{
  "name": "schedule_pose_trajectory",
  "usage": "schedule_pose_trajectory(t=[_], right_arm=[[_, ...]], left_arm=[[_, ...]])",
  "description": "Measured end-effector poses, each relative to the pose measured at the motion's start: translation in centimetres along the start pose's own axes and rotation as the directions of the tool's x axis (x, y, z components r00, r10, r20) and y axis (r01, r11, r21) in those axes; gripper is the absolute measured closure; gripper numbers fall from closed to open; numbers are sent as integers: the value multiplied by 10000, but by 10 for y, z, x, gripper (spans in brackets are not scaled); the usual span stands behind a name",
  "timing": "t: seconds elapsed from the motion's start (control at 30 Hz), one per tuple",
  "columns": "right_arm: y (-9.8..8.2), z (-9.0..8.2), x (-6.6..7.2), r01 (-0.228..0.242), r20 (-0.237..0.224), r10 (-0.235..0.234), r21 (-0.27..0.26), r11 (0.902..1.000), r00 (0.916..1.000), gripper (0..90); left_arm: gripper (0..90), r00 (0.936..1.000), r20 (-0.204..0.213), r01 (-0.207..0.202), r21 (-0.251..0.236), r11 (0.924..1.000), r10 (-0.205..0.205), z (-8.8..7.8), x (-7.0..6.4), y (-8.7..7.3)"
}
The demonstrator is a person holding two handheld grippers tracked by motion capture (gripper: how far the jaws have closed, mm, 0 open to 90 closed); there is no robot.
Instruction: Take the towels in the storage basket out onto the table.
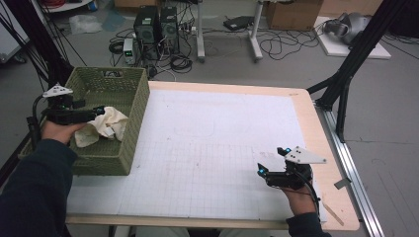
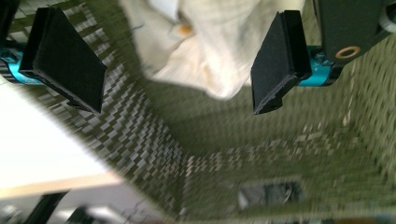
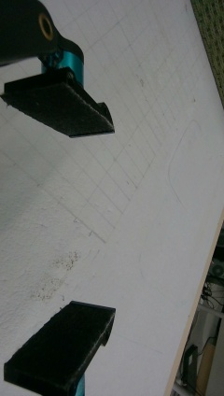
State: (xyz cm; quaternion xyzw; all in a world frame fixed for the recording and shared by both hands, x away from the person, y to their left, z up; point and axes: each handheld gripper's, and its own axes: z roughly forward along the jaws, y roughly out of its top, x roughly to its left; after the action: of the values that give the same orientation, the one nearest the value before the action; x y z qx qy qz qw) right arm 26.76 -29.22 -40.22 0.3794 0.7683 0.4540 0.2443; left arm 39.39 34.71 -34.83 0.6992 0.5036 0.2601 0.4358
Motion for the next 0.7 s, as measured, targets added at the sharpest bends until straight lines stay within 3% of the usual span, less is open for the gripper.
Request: schedule_pose_trajectory(t=[0.13,0.2,0.37,0.53,0.57,0.63,0.7], right_arm=[[0,1,1,2,-34,-2,48,10000,10000,98],[0,1,1,65,-35,-65,12,10000,10000,98],[0,0,0,35,-28,-35,28,10000,10000,98],[-1,0,0,27,-8,-27,24,10000,10000,98],[-1,0,0,17,-4,-17,10,10000,10000,98],[-1,0,0,3,-4,-3,9,10000,10000,98],[0,-1,0,22,-1,-22,1,10000,10000,98]], left_arm=[[199,9987,-498,160,875,9960,-117,15,8,-6],[199,9960,-862,368,1652,9856,-227,28,12,-12],[234,9930,-1156,481,2174,9749,-232,37,15,-17],[233,9846,-1745,587,2933,9542,-69,44,20,-21],[241,9851,-1713,672,3075,9492,-142,46,21,-23],[243,9863,-1646,652,3600,9307,-54,50,22,-26],[301,9896,-1439,664,4084,9104,-76,52,23,-30]])
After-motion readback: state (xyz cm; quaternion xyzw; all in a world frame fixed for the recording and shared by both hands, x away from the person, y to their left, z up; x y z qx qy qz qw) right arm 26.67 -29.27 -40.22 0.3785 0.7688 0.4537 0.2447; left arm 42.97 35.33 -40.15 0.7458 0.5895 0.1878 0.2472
